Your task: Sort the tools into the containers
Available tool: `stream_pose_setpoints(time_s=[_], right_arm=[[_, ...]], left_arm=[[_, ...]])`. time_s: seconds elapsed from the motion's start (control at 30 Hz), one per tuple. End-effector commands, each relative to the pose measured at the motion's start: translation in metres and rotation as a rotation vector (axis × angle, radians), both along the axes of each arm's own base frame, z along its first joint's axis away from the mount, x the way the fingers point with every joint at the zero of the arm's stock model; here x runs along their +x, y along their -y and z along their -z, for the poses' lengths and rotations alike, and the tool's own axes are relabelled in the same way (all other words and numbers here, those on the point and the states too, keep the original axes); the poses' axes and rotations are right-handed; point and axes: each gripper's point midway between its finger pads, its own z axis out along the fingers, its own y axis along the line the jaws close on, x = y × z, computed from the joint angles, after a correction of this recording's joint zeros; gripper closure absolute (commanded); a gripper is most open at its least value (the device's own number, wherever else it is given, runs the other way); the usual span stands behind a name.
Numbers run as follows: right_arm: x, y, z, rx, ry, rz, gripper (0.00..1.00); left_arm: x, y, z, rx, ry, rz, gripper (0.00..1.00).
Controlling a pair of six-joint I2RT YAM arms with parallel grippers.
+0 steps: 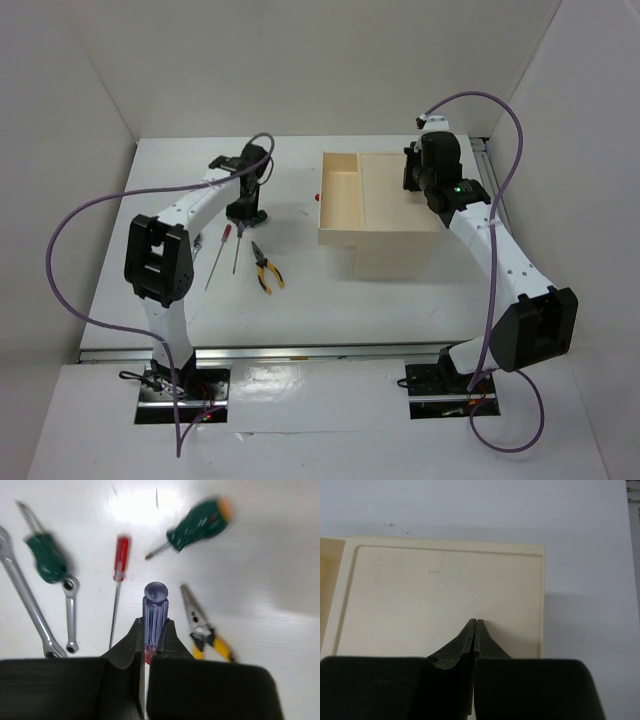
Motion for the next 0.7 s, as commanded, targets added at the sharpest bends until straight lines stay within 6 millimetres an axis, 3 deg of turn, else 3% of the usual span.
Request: stream_pose_setpoints(time_s=[0.0,0.03,0.13,0.17,0.27,0.3,0.4,0.5,0.57,0.67], right_arm=[[-0.005,0.008,0.014,-0.020,-0.053,0.034,1.00],[-0.005,0.008,0.014,-0.020,-0.053,0.034,1.00],[-0.005,0.010,0.019,-0.030,-0.070,0.042,1.00],[-0.005,0.010,0.019,-0.030,-0.070,0.042,1.00],[-0.004,0.011,0.023,-0.036,-0.077,0.050,1.00],[-0.006,0.012,0.027,-0.039,-0.088,0.050,1.00],[-0.004,0.011,0.026,-0.029,-0.079,0.055,1.00],[-0.004,0.011,0.026,-0.029,-0.079,0.055,1.00],[-0.005,0.011,0.030,-0.031,-0.088,0.055,1.00],[-0.005,0.011,0.030,-0.031,-0.088,0.055,1.00]], left_arm=[[0.007,0.005,-0.123,-0.030,0.267,-0.054,1.00],[0.008,0.015,-0.163,-0.115,0.348,-0.036,1.00],[0.000,0.048,-0.216,-0.322,0.435,0.013,1.00],[-0.002,0.071,-0.238,-0.440,0.467,0.065,1.00],[-0.013,0.111,-0.272,-0.686,0.483,0.158,1.00],[-0.007,0.124,-0.284,-0.753,0.520,0.194,1.00],[-0.008,0.159,-0.311,-0.957,0.530,0.265,1.00],[-0.009,0.193,-0.322,-1.065,0.521,0.350,1.00],[0.001,0.216,-0.319,-1.108,0.522,0.402,1.00],[0.011,0.234,-0.315,-1.148,0.590,0.467,1.00]])
